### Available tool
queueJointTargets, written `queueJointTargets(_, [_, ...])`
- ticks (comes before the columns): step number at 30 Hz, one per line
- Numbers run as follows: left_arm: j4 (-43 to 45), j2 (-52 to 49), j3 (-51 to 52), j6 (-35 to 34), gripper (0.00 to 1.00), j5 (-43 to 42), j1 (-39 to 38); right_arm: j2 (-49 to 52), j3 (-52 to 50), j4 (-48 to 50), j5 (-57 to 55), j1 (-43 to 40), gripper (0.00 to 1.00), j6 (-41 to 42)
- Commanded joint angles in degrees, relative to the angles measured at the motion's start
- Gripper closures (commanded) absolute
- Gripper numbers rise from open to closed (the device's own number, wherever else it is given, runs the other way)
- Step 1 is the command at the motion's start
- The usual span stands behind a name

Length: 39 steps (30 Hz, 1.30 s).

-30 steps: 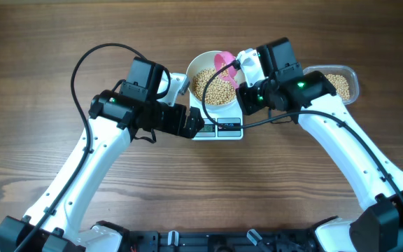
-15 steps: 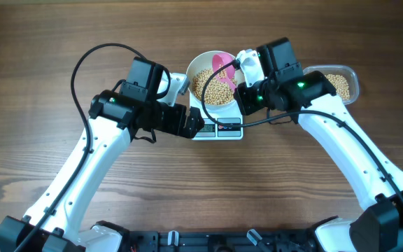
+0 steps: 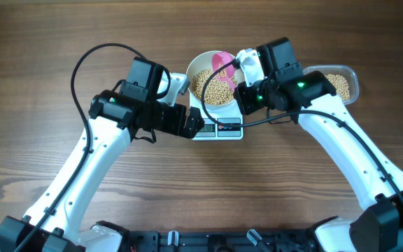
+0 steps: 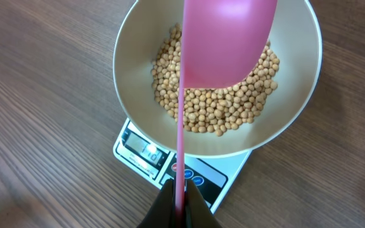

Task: Scoop item into bowl and weigh 150g on scale
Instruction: 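Tilt the scoop over the bowl to trickle soybeans in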

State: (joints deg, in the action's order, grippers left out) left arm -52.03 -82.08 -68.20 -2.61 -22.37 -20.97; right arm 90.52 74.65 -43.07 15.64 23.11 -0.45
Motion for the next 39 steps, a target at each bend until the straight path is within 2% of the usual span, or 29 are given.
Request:
queueJointTargets(1, [0.13,-0.28,-0.28,0.87,0.0,-0.55,0.02,-0.74,1.18,0.85,0.76,0.09,0.96,-0.35])
queueJointTargets(3, [0.13,-0.28,-0.28,0.87,0.0,-0.55,0.02,-0.74,1.18,0.74,-0.07,0.09,0.96,-3.21])
queueJointTargets(10, [0.13,-0.28,-0.28,0.87,0.0,-0.55,0.02,-0.74,1.2,1.18,-4.87,0.13,0.96,-4.11])
queueJointTargets(31, [0.13,-0.28,-0.28,0.87,0.0,-0.55,0.02,-0.74,1.2,1.27,-9.27,2.21,0.96,-10.05])
queueJointTargets(39, [0.13,-0.28,-0.28,0.9,0.0,-0.55,0.02,-0.74,1.2,1.11,-9.11,2.21,0.96,-6.43])
